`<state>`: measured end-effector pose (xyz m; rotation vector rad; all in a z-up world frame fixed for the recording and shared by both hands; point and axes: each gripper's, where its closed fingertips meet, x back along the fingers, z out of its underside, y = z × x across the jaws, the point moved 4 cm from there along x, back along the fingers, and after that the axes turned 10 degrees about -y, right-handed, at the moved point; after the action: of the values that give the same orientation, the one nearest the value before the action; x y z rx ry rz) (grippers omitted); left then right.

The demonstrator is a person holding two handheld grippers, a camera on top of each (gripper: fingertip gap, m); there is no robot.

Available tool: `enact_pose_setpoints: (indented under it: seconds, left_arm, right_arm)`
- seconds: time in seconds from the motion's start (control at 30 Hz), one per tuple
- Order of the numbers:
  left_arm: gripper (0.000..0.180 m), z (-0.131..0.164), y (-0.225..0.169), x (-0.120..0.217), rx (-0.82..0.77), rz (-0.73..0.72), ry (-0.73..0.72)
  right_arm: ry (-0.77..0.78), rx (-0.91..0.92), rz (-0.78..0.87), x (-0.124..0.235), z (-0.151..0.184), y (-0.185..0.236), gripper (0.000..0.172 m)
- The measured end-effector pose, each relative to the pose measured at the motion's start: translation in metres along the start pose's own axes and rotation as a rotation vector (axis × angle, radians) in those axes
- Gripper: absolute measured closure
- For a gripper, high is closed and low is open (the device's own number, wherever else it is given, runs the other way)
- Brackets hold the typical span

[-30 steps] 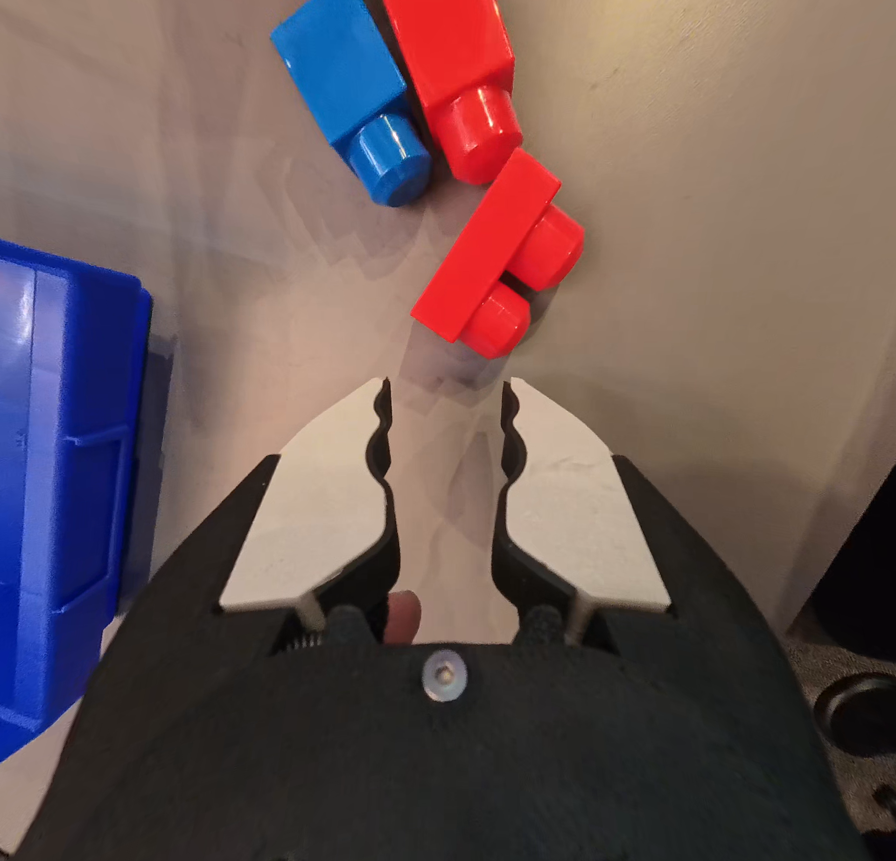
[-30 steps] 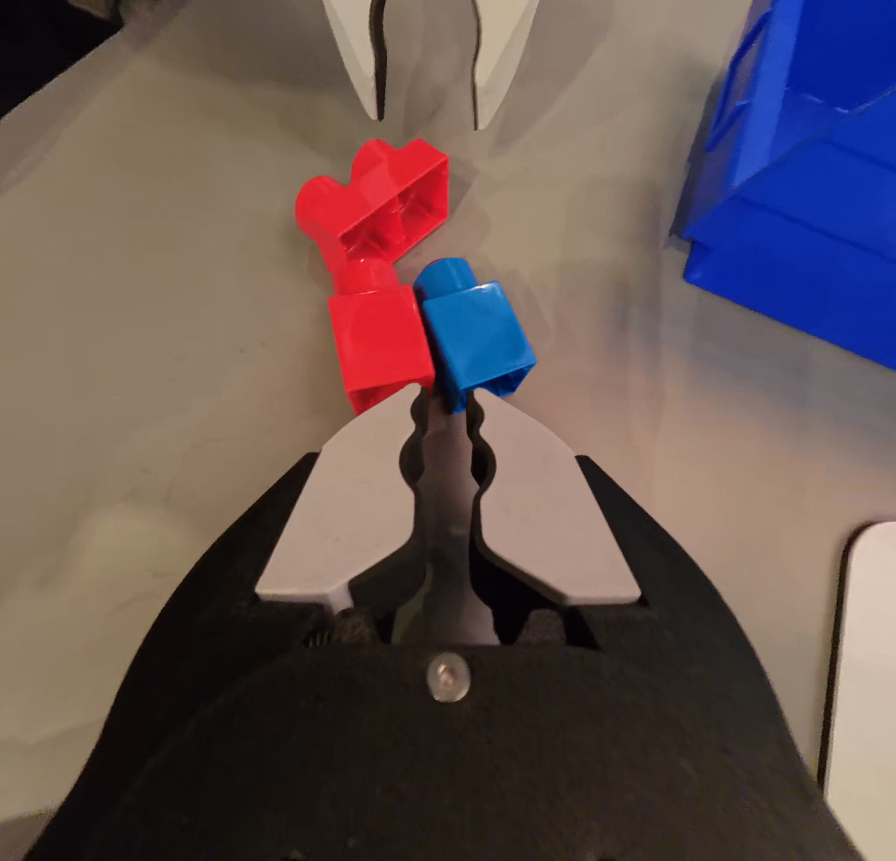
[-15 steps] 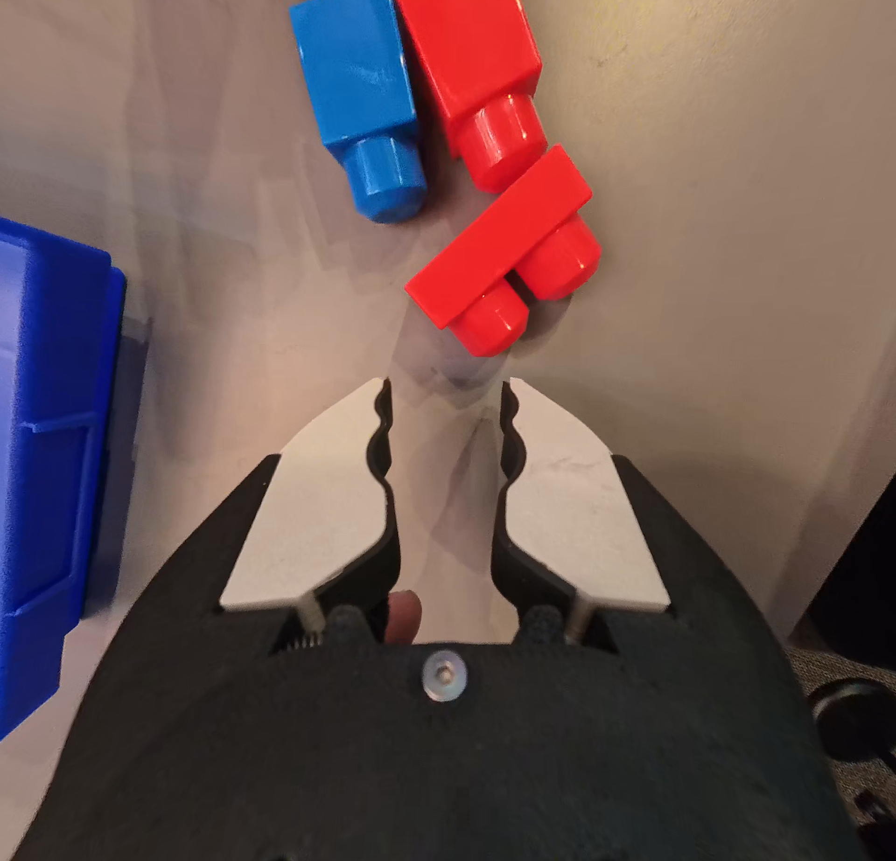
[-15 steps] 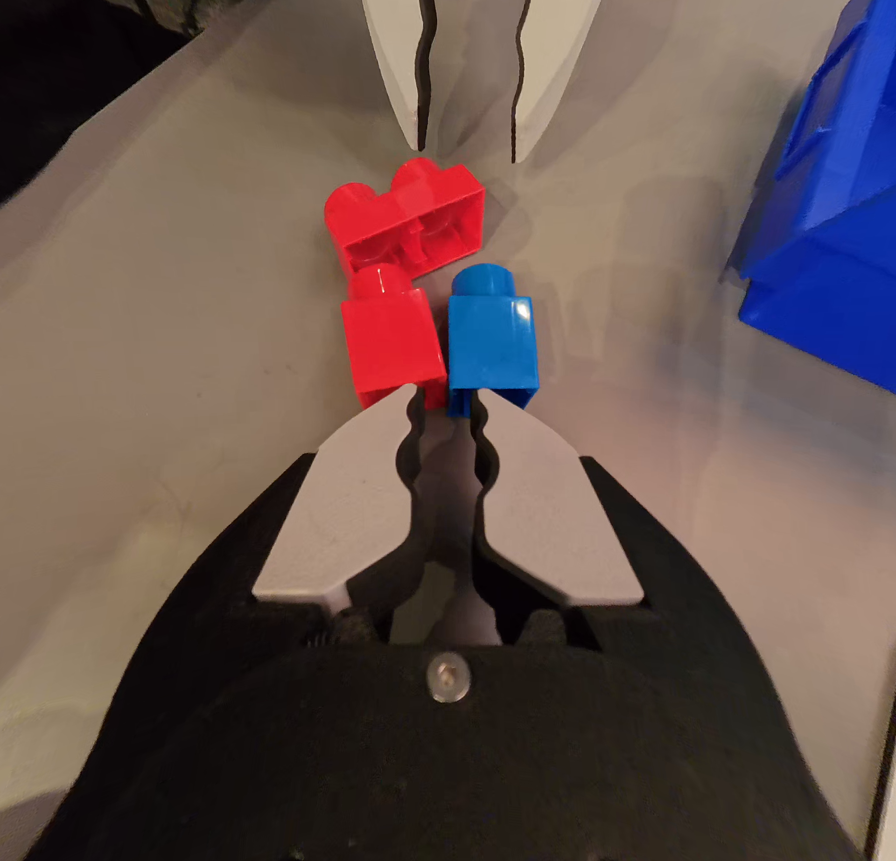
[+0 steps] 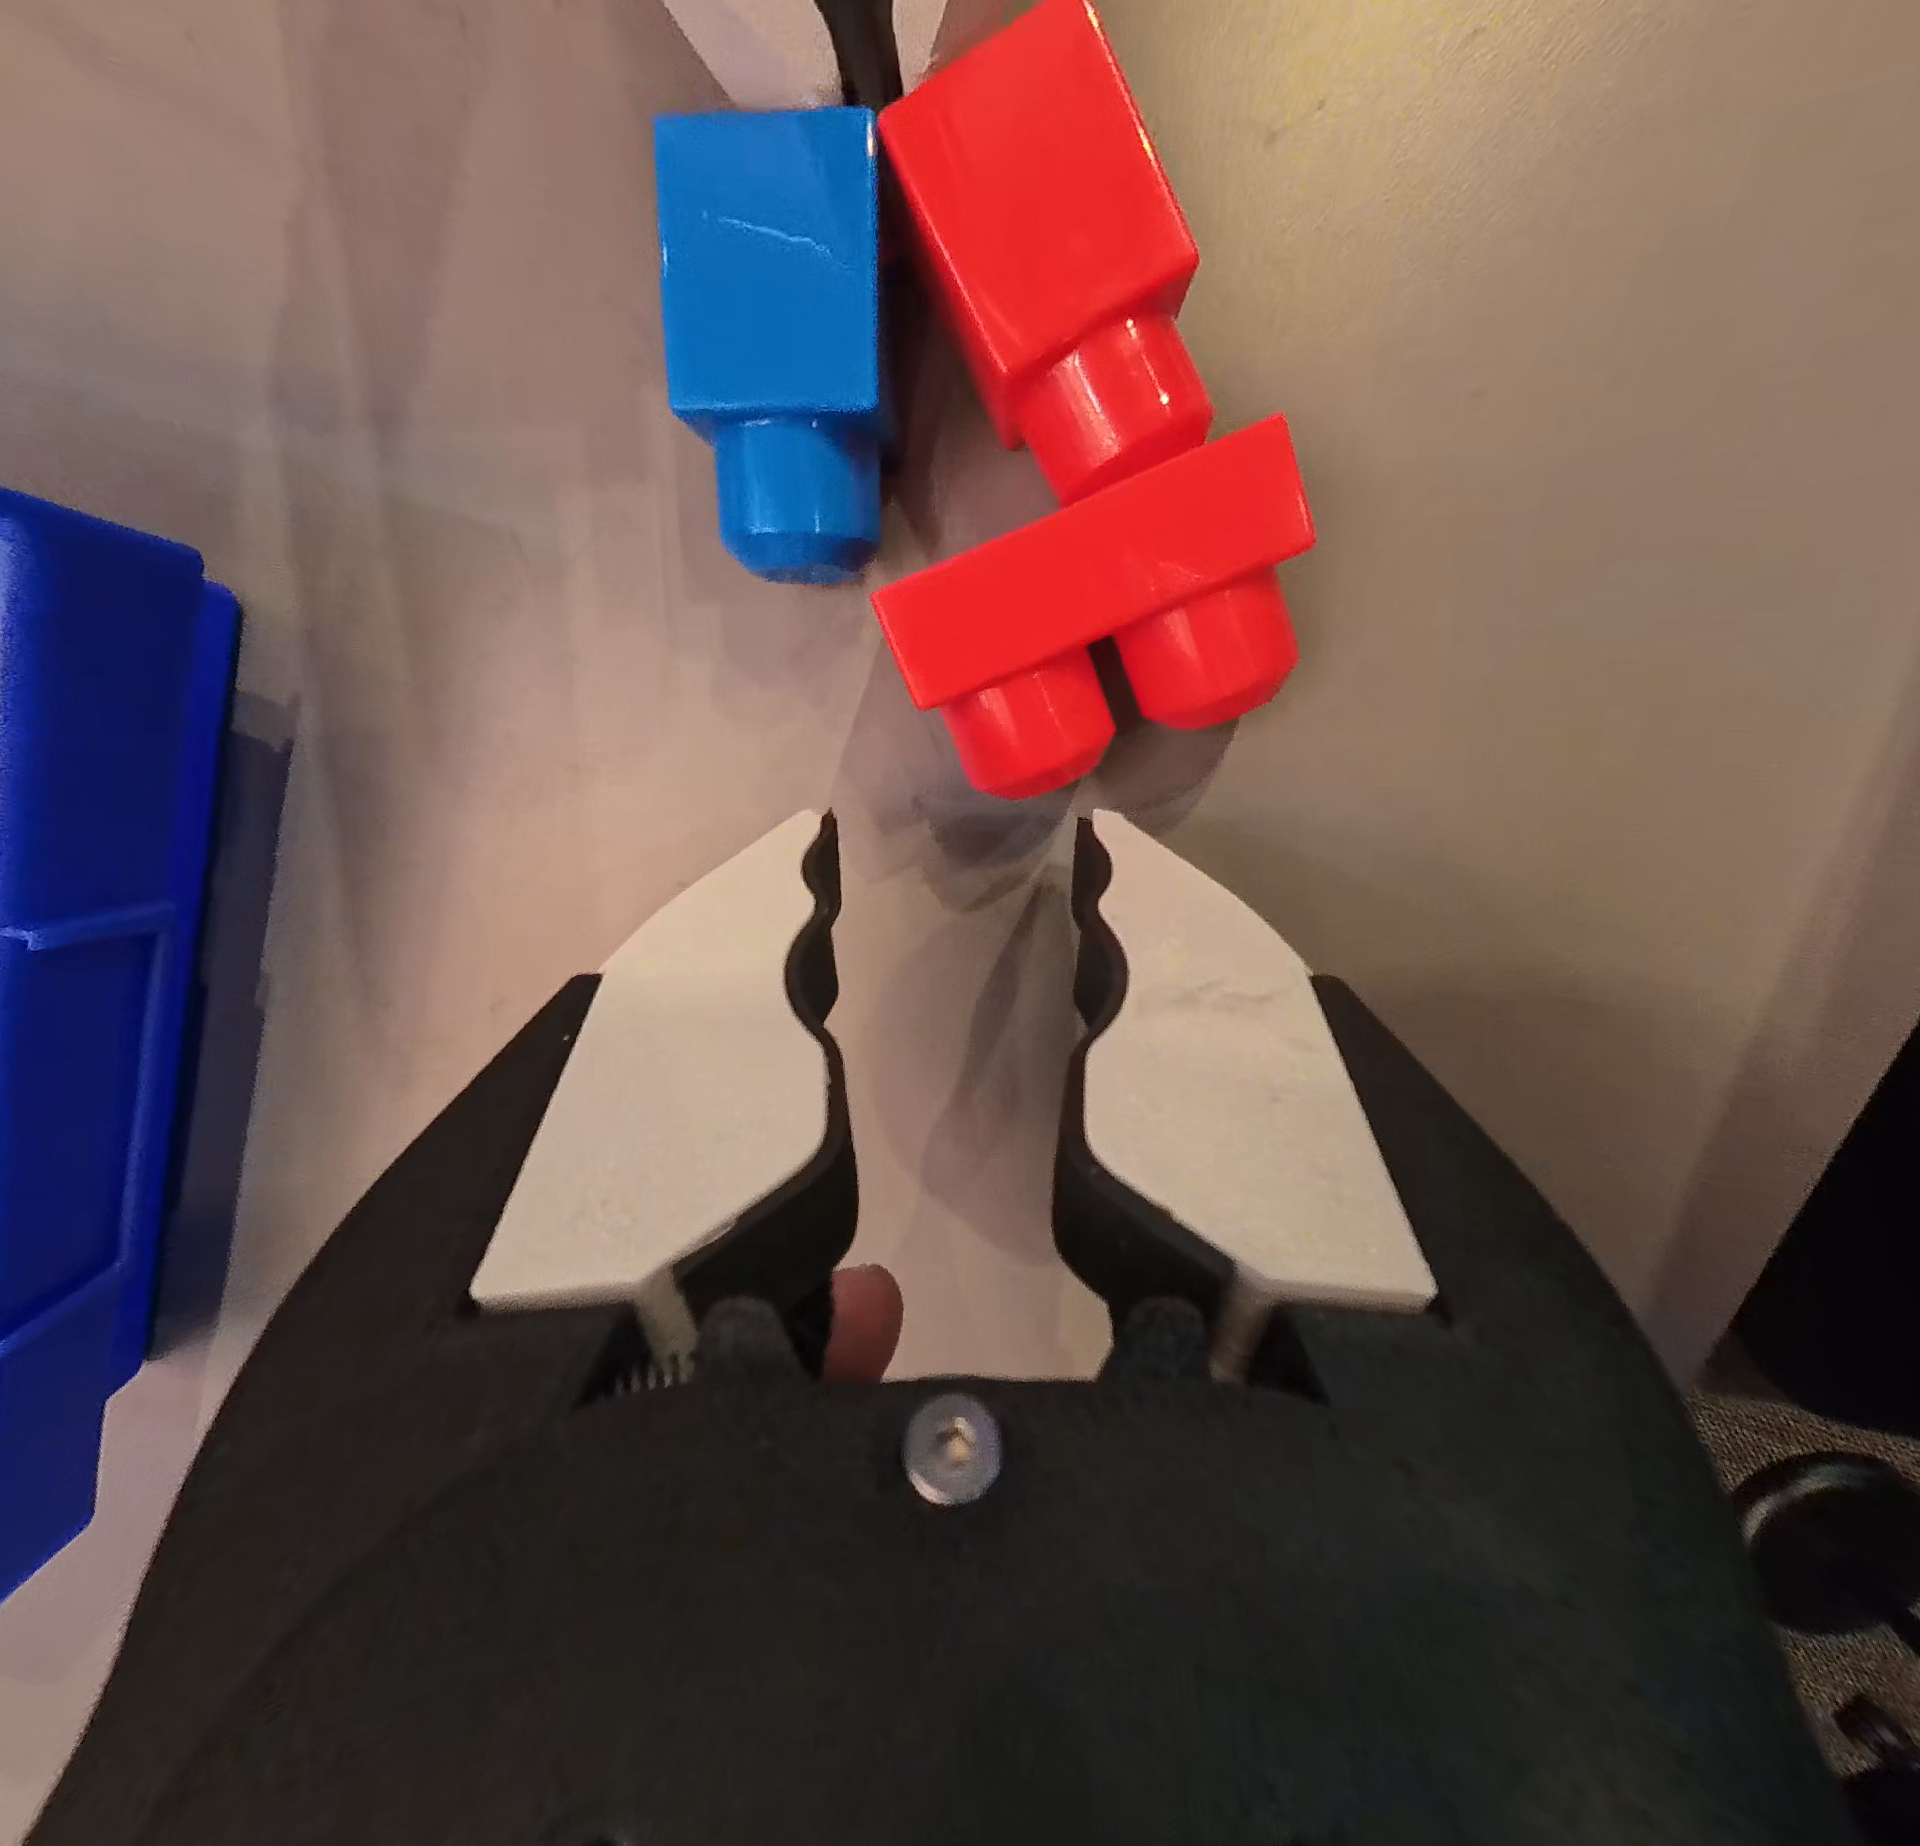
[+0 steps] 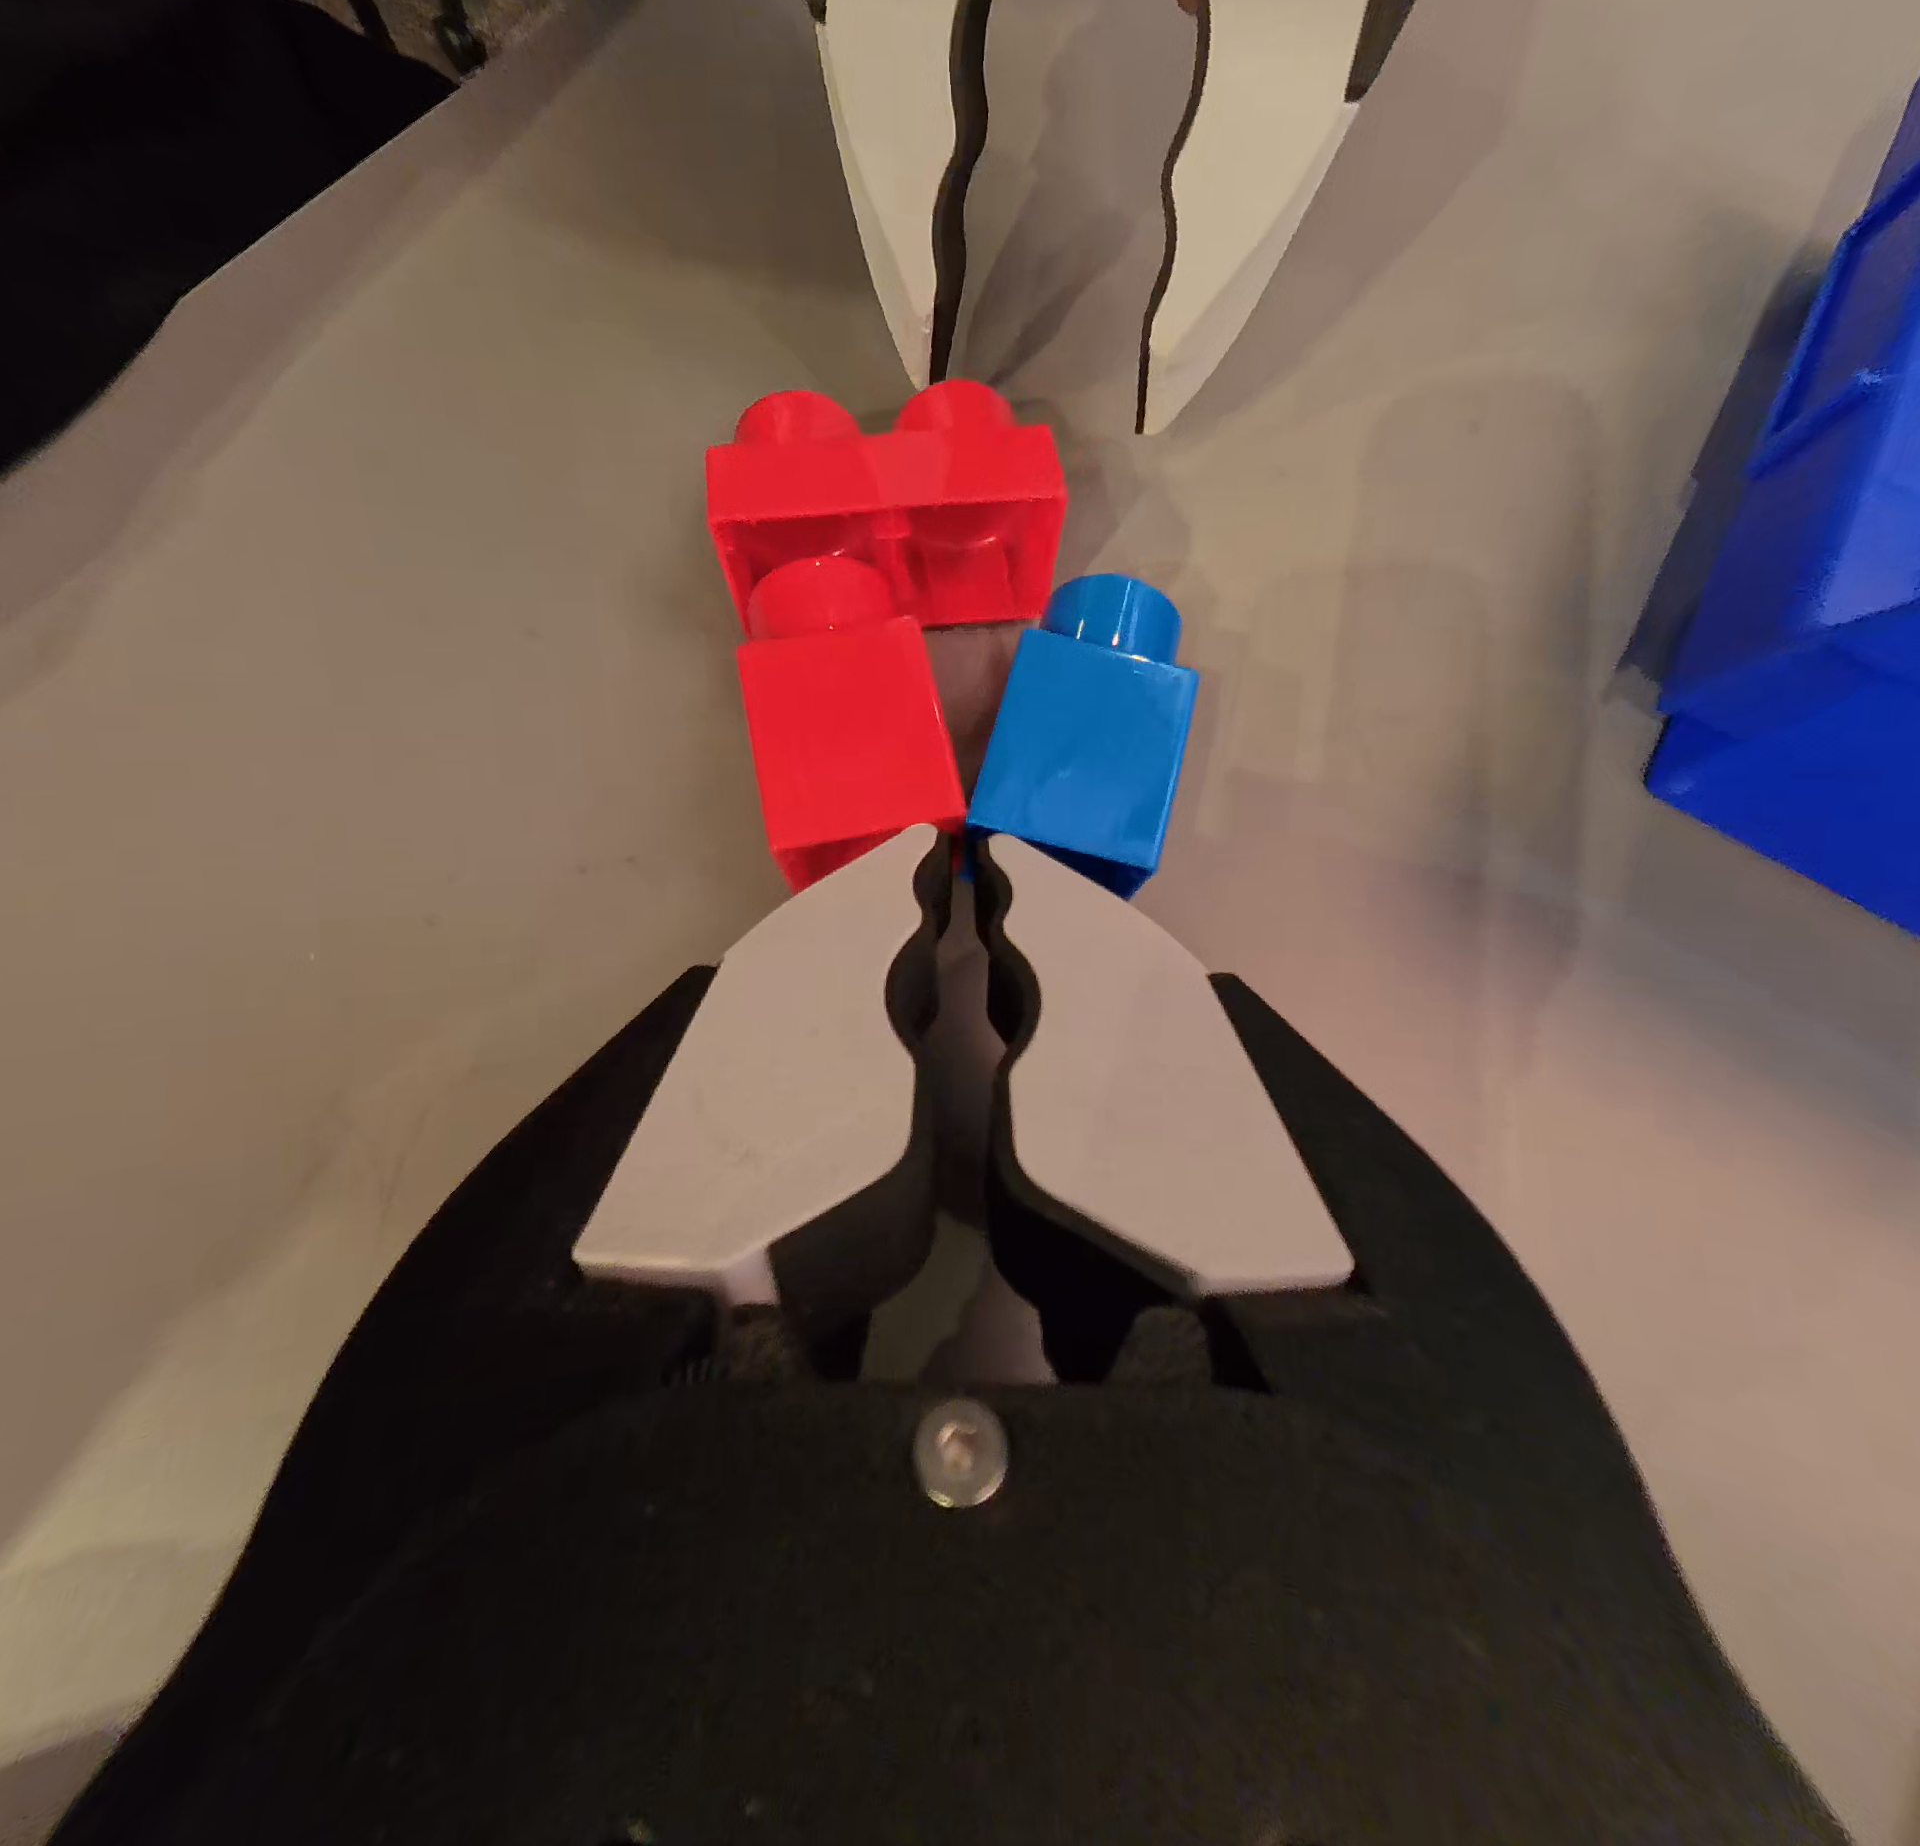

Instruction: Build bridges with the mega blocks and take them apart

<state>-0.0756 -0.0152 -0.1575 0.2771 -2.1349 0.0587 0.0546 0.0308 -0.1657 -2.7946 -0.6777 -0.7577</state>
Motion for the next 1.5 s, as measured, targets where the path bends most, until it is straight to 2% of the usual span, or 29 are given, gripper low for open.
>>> enact_pose_setpoints:
  seconds: [0.23,0.37,0.5,0.53,0.6,0.7,1.23,1.4,1.5]
  left_arm:
    - [0.138,-0.001,0.005,0.012,0.017,-0.027,-0.018]
    - [0.137,-0.017,0.007,0.022,0.012,-0.029,-0.097]
    - [0.136,-0.021,0.009,0.019,-0.012,-0.024,-0.075]
    - [0.136,-0.02,0.008,0.017,-0.01,-0.017,-0.071]
    - [0.136,-0.017,0.009,0.013,-0.008,-0.013,-0.058]
    - [0.137,-0.016,0.007,0.009,-0.002,0.0,-0.065]
    - [0.137,-0.01,0.006,0.009,0.026,-0.003,-0.081]
    - [0.133,-0.004,0.002,0.019,0.069,-0.023,-0.087]
    - [0.119,0.0,-0.001,0.021,0.143,-0.036,-0.089]
  right_arm:
    - [-0.019,0.011,0.008,0.0,-0.002,0.0,0.169]
    - [-0.012,0.012,-0.009,0.001,-0.001,0.002,0.169]
    - [-0.005,0.002,-0.015,0.0,-0.001,0.004,0.168]
    - [0.002,-0.002,-0.006,0.0,-0.001,0.003,0.166]
    - [0.023,-0.011,0.01,-0.002,0.0,0.002,0.149]
    - [0.049,0.003,0.014,-0.005,0.001,0.003,0.16]
    - [0.0,-0.009,0.047,-0.01,-0.007,0.0,0.166]
    - [-0.024,-0.033,0.046,-0.005,-0.007,0.0,0.166]
    - [-0.031,-0.043,0.053,0.0,-0.005,-0.001,0.166]
